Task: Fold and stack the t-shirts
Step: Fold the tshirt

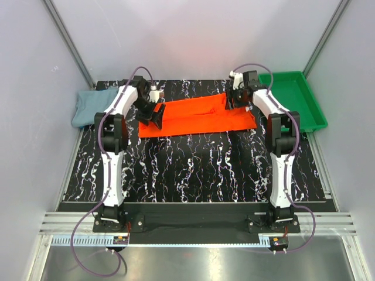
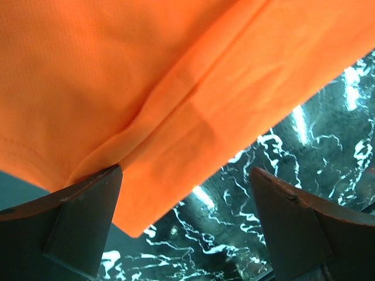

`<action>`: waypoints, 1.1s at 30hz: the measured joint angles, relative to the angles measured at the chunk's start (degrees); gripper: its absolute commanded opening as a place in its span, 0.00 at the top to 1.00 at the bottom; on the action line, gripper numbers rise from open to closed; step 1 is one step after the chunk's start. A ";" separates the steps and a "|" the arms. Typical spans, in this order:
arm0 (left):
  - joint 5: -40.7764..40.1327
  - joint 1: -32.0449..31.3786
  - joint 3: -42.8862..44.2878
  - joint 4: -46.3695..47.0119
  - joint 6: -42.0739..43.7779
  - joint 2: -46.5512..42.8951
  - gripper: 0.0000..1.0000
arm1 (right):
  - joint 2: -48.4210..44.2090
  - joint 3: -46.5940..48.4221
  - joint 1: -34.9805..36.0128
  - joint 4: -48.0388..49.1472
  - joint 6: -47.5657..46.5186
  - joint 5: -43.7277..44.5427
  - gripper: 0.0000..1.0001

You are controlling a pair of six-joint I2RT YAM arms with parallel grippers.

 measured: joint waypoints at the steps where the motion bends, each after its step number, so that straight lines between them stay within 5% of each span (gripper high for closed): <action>1: 0.00 0.02 0.28 0.07 -0.02 0.44 0.03 | 0.87 0.31 0.00 -0.70 0.31 -0.24 0.38; 26: -11.30 -1.92 11.52 6.97 -3.37 5.66 0.02 | 3.65 1.09 0.92 -6.58 -0.20 0.74 0.37; 33: -12.74 -1.95 3.61 7.61 -3.34 -1.64 0.01 | 3.65 1.16 1.38 -6.80 -0.55 2.03 0.37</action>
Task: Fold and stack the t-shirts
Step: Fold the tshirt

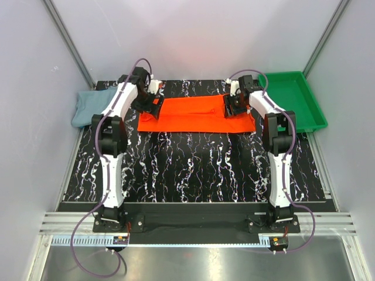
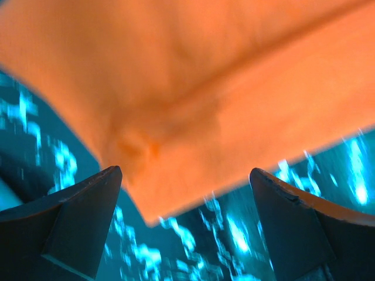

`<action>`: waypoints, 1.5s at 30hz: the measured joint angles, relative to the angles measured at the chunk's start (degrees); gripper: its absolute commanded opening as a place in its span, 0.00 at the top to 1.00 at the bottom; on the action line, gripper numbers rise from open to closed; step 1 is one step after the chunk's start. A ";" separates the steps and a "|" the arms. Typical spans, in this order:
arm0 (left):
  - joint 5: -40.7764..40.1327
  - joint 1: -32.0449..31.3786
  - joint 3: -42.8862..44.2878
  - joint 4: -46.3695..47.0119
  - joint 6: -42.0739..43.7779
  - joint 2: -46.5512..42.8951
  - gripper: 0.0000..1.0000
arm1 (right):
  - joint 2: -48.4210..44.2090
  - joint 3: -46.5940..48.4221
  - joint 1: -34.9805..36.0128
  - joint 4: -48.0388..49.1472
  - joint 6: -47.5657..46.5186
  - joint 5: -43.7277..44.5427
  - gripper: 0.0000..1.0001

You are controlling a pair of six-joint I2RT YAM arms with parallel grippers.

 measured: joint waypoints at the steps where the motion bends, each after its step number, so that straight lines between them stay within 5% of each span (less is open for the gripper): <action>1: -0.11 -0.04 -2.97 0.02 0.00 -2.78 0.01 | 0.00 0.00 0.02 -0.02 -0.02 0.09 0.37; 7: -0.39 0.09 -13.18 1.18 -0.31 -13.90 0.01 | 0.00 0.04 0.09 -0.07 0.00 0.15 0.37; 14: -0.39 2.16 -13.00 2.58 -0.52 -10.84 0.04 | 0.00 0.04 0.09 -0.09 -0.04 0.17 0.38; 22: -0.26 4.81 -8.70 3.15 -0.59 -2.49 0.27 | 0.00 -0.02 0.17 -0.09 -0.42 1.40 0.48; 25: -0.09 4.87 -6.64 3.56 -0.74 -1.01 0.48 | 0.00 -0.02 0.24 -0.09 -0.55 1.73 0.48; 26: 0.00 4.83 -6.19 3.61 -0.94 -0.85 0.64 | 0.00 -0.02 0.26 -0.09 -0.59 1.77 0.48; 40: 0.07 4.57 -4.42 4.79 -1.40 0.09 0.69 | 0.00 -0.04 0.70 -0.09 -1.11 2.82 0.49; 43: -0.15 4.57 -3.82 4.94 -1.79 0.81 0.96 | 0.00 -0.04 0.72 -0.09 -1.14 2.82 0.49; 45: -0.35 4.57 -3.30 5.01 -1.79 1.40 1.00 | 0.00 -0.04 0.72 -0.09 -1.14 2.82 0.49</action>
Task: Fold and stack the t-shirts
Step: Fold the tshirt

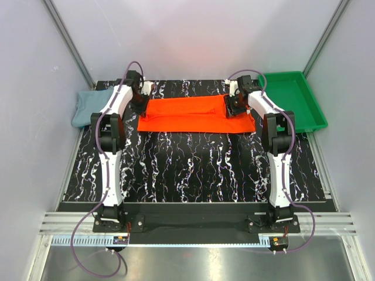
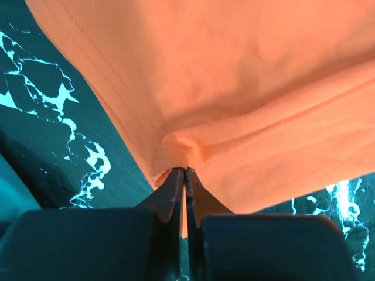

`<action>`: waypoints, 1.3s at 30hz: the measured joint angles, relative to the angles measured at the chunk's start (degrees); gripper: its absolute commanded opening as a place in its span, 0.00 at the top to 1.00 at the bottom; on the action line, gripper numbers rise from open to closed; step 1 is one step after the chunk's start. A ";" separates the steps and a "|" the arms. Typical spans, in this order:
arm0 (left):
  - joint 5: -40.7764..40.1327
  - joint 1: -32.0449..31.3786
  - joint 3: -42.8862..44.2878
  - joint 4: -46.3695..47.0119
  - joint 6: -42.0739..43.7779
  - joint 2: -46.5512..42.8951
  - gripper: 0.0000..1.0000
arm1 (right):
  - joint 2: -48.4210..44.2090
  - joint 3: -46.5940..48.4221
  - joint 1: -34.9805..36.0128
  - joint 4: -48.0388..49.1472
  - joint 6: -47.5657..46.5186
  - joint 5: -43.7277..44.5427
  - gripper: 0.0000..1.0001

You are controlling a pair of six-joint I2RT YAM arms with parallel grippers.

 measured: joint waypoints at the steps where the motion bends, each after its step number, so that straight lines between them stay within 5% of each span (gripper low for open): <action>1: -0.11 0.00 0.28 0.09 0.15 0.35 1.00 | 0.00 0.00 0.00 0.00 0.02 0.00 0.49; 19: -5.01 0.00 6.01 2.69 -2.49 1.05 1.00 | -0.48 -1.01 0.66 0.35 -1.07 0.04 0.53; 20: -5.49 0.00 6.25 2.91 -2.62 1.18 0.95 | -0.57 -1.18 0.68 0.46 -1.07 0.04 0.53; 21: -5.95 0.00 6.38 3.19 -2.67 1.36 0.79 | -0.66 -1.33 0.70 0.50 -1.09 0.02 0.53; 22: -6.54 0.00 6.67 3.34 -2.84 1.68 0.35 | -0.79 -1.55 0.72 0.61 -1.14 0.02 0.53; 24: -7.58 0.00 7.10 3.89 -2.82 2.34 0.17 | -1.01 -1.90 0.76 0.70 -1.27 0.02 0.53; 26: -8.39 0.00 7.41 4.17 -3.13 2.97 0.11 | -1.18 -2.05 0.83 0.66 -1.29 0.04 0.53; 32: -8.37 -0.13 7.28 4.00 -3.41 2.58 0.09 | -2.89 -4.50 1.03 1.03 -0.98 0.35 0.51; 35: -7.91 -0.50 6.67 3.72 -3.65 1.20 0.16 | -4.74 -6.93 1.11 0.66 -0.13 0.35 0.51; 39: -6.73 -1.46 6.69 3.74 -3.43 -0.46 0.47 | -5.14 -7.13 1.16 0.59 1.20 0.44 0.51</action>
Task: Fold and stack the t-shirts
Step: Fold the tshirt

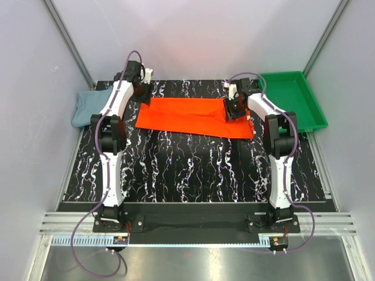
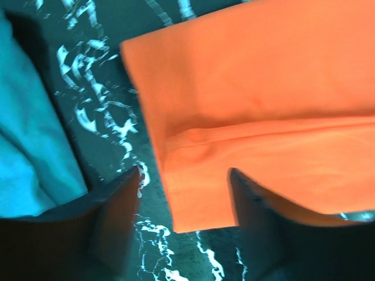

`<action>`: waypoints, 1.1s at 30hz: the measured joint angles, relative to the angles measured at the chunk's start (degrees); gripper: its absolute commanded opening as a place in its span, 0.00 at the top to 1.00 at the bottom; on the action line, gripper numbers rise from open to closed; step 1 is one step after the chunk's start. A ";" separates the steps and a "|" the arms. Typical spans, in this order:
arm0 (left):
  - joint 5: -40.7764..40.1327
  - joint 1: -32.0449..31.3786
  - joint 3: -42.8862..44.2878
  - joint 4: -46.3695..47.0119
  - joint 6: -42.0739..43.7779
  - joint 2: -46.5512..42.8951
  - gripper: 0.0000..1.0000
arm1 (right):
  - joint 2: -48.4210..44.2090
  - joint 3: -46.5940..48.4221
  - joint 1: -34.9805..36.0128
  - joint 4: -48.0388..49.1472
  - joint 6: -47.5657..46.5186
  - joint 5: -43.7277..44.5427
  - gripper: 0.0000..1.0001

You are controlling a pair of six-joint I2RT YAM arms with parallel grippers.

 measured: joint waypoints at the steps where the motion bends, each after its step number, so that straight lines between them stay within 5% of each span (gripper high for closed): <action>1: 0.70 -0.31 0.00 0.00 0.15 -0.24 0.61 | -0.13 -0.15 0.00 -0.02 0.35 0.07 0.50; 4: 4.35 -1.29 0.00 0.00 0.90 -0.70 0.84 | -1.88 -2.25 0.02 0.44 1.70 1.38 0.49; 7: 8.17 -2.03 0.00 -0.02 1.44 -0.68 0.91 | -5.03 -3.54 0.02 0.22 3.21 2.67 0.49; 21: 10.34 -2.16 -0.20 0.09 0.04 5.49 0.84 | -15.54 -11.69 -0.57 -2.69 12.66 0.02 0.47; 33: 8.81 -2.12 -5.57 0.83 -1.07 4.48 0.72 | -3.82 -7.08 -1.97 -5.40 18.25 -5.40 0.46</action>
